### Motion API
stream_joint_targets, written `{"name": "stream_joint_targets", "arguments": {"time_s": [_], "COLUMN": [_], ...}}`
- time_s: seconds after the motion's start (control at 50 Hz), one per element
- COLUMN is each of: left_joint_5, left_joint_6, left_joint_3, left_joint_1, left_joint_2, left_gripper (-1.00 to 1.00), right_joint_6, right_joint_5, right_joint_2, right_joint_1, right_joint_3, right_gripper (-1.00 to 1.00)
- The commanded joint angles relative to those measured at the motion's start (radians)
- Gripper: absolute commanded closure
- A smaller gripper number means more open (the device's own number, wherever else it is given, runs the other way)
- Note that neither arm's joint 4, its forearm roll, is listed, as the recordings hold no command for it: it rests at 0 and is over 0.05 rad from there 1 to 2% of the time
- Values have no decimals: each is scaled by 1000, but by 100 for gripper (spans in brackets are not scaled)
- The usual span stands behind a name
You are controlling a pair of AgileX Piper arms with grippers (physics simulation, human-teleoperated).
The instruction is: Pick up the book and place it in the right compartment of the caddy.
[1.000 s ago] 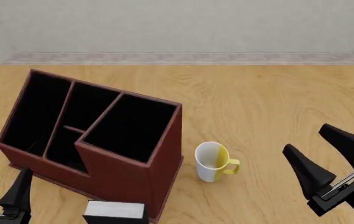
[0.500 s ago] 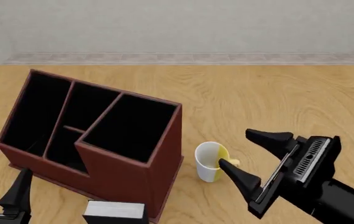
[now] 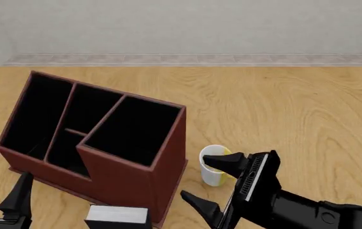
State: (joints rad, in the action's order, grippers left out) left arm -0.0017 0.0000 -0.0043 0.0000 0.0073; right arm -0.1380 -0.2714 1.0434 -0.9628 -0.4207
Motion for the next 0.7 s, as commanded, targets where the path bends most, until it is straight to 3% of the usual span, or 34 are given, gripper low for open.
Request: {"name": "stream_joint_targets", "arguments": {"time_s": [0.02,0.7], "left_joint_5": [0,0], "left_joint_6": [0,0], "left_joint_3": [0,0], "left_joint_1": [0,0], "left_joint_2": [0,0], "left_gripper": [-100,-100], "right_joint_6": [50,96], "right_joint_5": [-24,-137], "right_joint_2": [75,313], "right_joint_1": [-81,-159], "right_joint_3": [-21,-45], "right_gripper": [-100,-100]}}
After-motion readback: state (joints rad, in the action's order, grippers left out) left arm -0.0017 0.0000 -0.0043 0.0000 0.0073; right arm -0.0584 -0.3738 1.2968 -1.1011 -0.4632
